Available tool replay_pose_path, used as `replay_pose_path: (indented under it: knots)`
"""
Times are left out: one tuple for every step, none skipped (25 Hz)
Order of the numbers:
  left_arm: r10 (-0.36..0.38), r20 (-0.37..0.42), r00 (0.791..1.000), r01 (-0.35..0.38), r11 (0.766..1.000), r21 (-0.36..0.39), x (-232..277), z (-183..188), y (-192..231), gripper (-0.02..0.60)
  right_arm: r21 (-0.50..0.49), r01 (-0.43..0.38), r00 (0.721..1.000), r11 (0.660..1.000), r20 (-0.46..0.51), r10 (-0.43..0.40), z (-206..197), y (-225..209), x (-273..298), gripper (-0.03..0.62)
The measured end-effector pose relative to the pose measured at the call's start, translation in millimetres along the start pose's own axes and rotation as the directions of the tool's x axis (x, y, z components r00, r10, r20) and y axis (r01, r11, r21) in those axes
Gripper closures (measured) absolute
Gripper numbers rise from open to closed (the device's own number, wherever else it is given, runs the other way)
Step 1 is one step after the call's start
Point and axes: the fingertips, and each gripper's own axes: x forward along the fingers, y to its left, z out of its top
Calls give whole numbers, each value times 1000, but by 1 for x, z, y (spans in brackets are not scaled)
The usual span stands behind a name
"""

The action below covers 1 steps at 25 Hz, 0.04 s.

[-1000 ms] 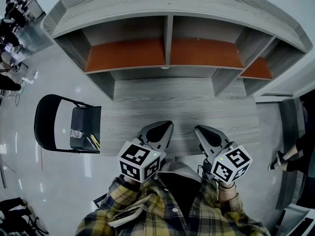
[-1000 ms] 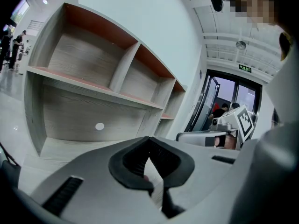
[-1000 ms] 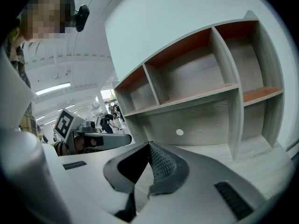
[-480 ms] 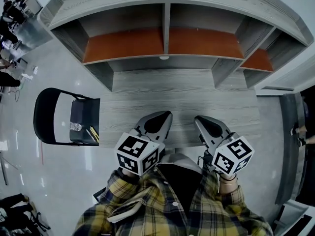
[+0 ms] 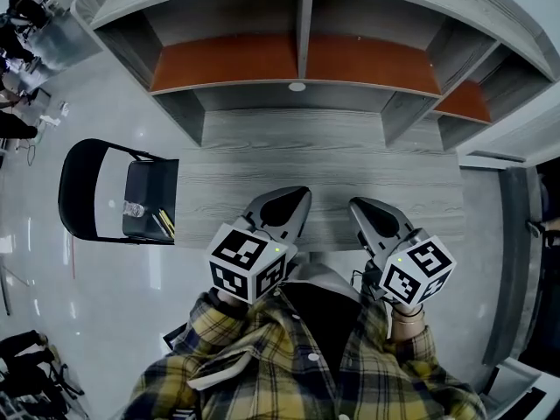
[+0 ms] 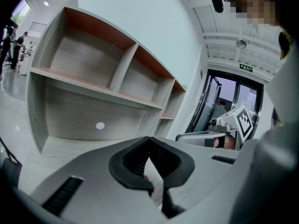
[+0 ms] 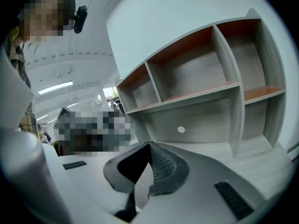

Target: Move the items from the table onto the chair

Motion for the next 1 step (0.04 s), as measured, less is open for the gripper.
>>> replay_pose_path:
  knots:
    - [0,-2,1000,0,1000,-2,0,-1,-1,578,2,-1,1000,1000,-4,1,-2,0,-1,577]
